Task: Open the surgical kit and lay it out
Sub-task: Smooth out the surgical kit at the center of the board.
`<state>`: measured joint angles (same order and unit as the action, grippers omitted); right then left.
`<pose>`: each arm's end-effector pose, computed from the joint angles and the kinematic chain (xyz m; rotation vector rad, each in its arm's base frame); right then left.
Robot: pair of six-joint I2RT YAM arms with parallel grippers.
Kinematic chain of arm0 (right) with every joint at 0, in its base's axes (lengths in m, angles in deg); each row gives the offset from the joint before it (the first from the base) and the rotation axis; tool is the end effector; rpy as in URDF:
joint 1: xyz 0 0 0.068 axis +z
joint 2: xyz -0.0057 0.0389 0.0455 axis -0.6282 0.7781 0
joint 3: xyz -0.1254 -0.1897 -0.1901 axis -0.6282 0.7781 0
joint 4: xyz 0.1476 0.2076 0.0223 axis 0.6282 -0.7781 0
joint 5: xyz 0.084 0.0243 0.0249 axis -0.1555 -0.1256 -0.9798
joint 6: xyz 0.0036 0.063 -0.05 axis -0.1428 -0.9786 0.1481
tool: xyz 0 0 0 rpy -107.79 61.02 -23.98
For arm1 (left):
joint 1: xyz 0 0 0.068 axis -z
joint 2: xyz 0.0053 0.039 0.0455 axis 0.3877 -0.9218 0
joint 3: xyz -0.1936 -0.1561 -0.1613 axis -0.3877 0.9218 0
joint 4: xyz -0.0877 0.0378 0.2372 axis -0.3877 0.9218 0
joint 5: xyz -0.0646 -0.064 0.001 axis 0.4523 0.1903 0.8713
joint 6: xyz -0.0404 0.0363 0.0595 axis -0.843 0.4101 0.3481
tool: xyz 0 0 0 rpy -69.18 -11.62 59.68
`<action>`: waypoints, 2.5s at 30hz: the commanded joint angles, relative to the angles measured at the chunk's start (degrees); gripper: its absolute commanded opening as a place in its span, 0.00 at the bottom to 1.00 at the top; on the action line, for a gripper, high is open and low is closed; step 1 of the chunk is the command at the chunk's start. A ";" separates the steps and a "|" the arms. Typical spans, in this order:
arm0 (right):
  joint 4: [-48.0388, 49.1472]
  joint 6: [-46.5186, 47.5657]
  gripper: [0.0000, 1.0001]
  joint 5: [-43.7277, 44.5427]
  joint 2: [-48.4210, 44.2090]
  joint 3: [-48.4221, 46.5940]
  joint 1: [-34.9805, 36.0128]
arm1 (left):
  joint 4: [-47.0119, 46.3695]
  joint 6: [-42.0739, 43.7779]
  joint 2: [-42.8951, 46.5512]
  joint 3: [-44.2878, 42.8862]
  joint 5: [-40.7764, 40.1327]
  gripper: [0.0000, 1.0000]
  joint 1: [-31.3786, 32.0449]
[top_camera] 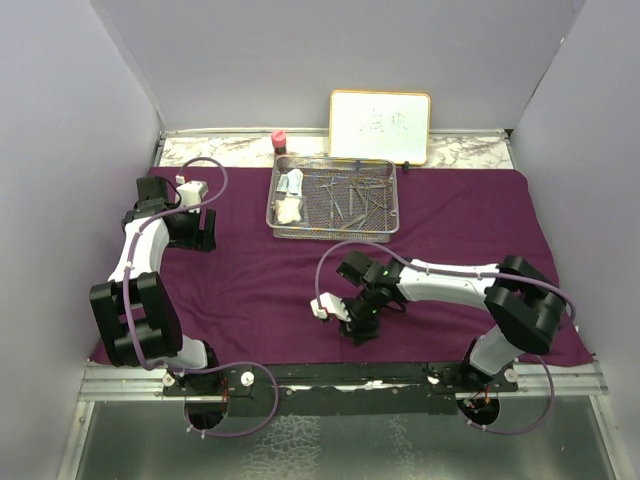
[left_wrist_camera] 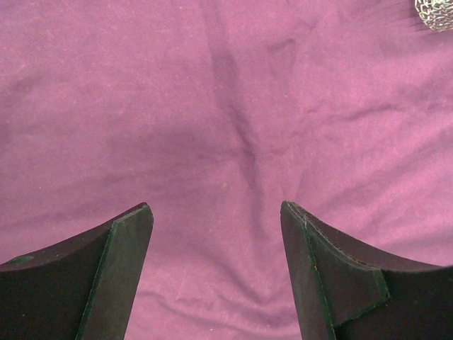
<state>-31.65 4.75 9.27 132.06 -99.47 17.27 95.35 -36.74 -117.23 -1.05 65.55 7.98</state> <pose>0.1218 0.2497 0.1601 -2.1955 1.8172 0.8827 0.2921 0.0518 0.2330 0.2177 2.5374 -0.2520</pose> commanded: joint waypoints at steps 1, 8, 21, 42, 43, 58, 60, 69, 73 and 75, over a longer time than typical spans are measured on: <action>-3.44 0.51 0.39 -2.22 2.13 -0.69 0.43 | -1.15 2.07 0.03 1.08 -2.06 0.76 0.42; -5.06 1.33 0.36 -3.48 4.90 0.16 1.30 | -1.20 2.63 -0.19 0.96 -3.13 0.76 0.50; -7.34 2.09 0.34 -8.26 6.28 0.60 4.19 | -1.23 2.80 -1.19 0.45 -6.21 0.76 0.77; -8.98 1.72 0.33 3.45 -8.26 3.14 0.57 | -3.16 2.22 -0.91 2.69 -6.02 0.76 1.27; -8.57 1.82 0.33 3.84 -7.77 3.61 0.28 | -3.33 2.25 -0.94 2.71 -6.05 0.76 1.34; -16.08 6.29 0.33 -2.61 4.34 1.83 0.13 | -3.44 2.16 -1.22 3.02 -6.62 0.76 1.64; -17.29 6.95 0.33 -3.95 4.54 1.74 0.13 | -3.53 2.10 -1.34 3.08 -6.65 0.76 1.69; -17.86 6.94 0.32 -3.40 2.61 1.01 0.14 | -3.49 2.15 -1.54 2.84 -7.22 0.76 1.92; -16.16 4.95 0.33 -2.78 -1.59 -0.36 -0.05 | -3.48 2.49 -1.28 3.19 -7.94 0.76 1.95; -15.27 3.76 0.34 -2.35 -4.29 -1.08 -1.06 | -3.46 2.75 -0.99 3.42 -8.30 0.76 1.98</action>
<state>-48.61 10.67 5.12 133.31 -99.45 16.98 92.53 -34.49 -118.57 1.68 58.82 9.71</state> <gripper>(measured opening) 0.329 0.760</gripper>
